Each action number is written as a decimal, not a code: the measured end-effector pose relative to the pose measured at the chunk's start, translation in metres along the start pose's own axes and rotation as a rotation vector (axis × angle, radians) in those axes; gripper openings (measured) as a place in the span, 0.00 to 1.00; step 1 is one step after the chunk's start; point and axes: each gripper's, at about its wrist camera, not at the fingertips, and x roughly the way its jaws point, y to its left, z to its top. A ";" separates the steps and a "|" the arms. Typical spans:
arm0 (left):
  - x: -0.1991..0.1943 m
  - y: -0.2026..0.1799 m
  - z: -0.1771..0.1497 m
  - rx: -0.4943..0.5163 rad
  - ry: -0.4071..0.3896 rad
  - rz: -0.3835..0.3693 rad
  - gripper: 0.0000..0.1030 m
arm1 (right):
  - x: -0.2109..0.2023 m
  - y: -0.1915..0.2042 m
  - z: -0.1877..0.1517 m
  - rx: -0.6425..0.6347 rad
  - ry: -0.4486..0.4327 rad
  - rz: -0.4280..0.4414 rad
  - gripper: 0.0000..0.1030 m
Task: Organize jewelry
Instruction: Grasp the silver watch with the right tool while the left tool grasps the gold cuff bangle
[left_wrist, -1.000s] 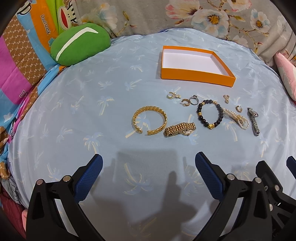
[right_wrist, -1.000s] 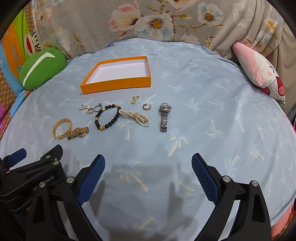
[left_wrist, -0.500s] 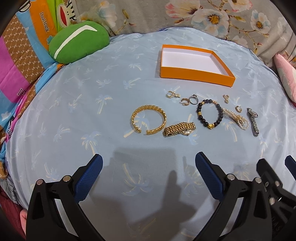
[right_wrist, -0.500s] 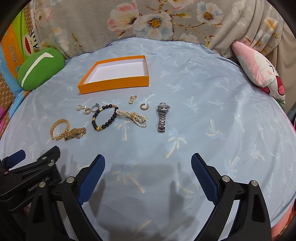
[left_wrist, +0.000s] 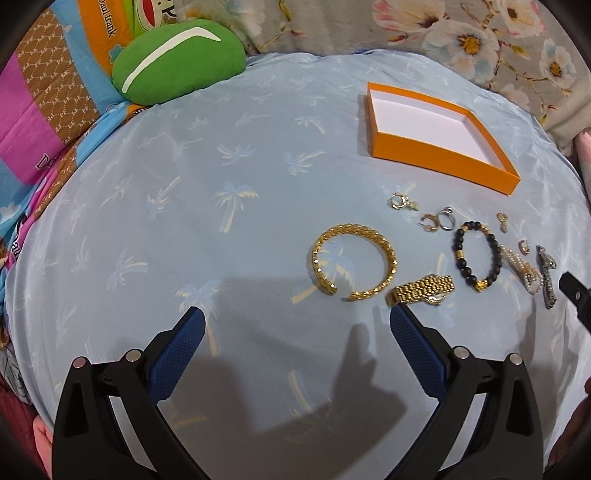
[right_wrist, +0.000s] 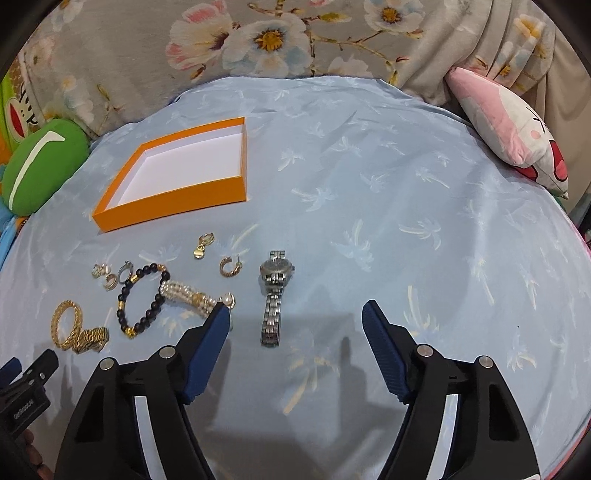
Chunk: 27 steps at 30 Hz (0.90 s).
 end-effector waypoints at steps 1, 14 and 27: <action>0.002 0.000 0.001 0.001 0.005 -0.005 0.95 | 0.006 0.001 0.003 0.002 0.005 0.000 0.67; 0.021 -0.010 0.011 0.029 0.028 -0.019 0.95 | 0.044 0.004 0.012 -0.006 0.046 -0.013 0.46; 0.033 -0.009 0.023 0.007 0.042 -0.054 0.95 | 0.043 0.008 0.012 -0.015 0.031 -0.005 0.23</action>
